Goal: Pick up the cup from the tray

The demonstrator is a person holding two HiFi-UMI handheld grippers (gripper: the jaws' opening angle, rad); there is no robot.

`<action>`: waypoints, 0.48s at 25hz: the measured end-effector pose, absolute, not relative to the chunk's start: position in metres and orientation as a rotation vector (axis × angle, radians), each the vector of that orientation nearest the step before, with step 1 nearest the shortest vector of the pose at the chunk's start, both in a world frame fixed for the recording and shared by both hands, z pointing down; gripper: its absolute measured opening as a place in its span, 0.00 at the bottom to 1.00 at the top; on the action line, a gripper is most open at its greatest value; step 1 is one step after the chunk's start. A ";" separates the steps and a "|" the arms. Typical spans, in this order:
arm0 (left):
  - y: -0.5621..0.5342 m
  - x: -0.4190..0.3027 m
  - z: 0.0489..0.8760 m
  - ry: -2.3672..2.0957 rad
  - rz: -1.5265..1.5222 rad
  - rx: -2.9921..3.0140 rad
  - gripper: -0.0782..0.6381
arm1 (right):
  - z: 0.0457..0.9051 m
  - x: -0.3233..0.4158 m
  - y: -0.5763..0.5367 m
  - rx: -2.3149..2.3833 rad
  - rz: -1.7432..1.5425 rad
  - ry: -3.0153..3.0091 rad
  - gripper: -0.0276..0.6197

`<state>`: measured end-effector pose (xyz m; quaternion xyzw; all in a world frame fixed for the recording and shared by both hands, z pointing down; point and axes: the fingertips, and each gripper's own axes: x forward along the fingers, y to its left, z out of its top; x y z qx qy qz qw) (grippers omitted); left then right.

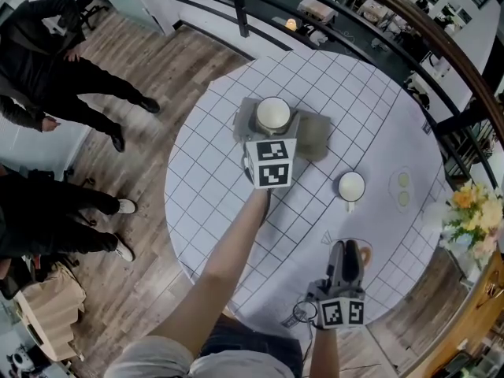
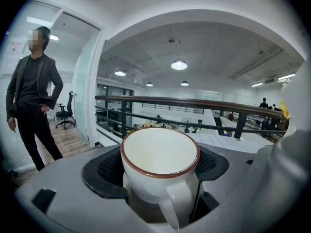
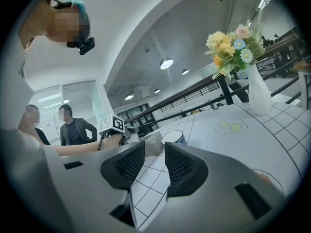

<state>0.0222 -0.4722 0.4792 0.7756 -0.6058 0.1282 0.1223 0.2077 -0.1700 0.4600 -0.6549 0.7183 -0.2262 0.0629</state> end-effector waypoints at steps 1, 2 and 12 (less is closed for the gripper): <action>-0.471 0.023 0.478 -1.763 0.371 2.274 0.69 | 0.460 0.207 -0.170 -1.977 -0.686 2.171 0.23; -0.470 0.023 0.478 -1.758 0.371 2.282 0.69 | 0.460 0.207 -0.170 -1.976 -0.689 2.171 0.23; -0.452 0.014 0.454 -1.737 0.310 2.321 0.69 | 0.455 0.207 -0.170 -1.955 -0.700 2.154 0.22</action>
